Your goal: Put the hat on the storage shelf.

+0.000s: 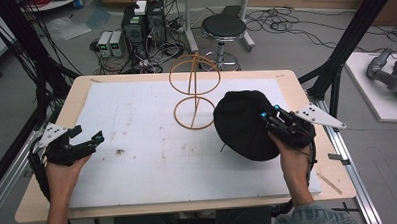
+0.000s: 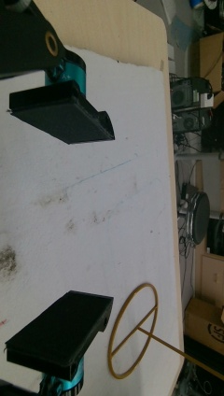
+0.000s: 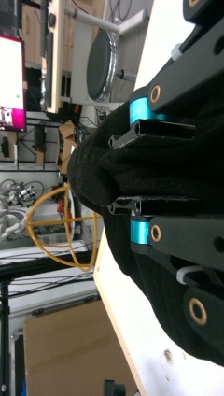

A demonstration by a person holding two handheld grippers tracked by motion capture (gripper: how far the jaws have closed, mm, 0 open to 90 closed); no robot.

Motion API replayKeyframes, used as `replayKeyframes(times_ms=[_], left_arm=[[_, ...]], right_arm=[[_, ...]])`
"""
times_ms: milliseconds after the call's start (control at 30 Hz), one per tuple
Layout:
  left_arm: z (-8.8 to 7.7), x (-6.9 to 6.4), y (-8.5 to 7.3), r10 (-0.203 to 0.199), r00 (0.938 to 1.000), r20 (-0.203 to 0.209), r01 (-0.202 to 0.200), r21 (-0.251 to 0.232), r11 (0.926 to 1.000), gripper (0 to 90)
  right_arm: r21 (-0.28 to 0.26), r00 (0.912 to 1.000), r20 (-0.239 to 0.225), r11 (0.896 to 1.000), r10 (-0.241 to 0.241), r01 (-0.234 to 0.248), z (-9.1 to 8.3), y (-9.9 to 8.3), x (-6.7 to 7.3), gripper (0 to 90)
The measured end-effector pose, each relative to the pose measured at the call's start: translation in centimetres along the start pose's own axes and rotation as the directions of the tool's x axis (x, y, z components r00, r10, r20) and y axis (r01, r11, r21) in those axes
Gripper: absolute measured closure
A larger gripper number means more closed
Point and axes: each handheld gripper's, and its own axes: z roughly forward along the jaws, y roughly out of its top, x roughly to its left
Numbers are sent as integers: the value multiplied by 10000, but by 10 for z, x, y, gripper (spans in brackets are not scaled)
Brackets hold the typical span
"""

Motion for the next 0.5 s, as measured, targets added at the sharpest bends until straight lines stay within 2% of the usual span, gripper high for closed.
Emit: replayKeyframes(times_ms=[400,500], left_arm=[[1,-1,0,24,10000,12,-24,43,10000,175],[1,-1,0,9,10000,-10,-9,64,10000,175]], right_arm=[[-599,9995,237,9979,-222,236,-4,31,-8,720],[-704,9996,252,9974,-150,168,-2,39,-9,720]])
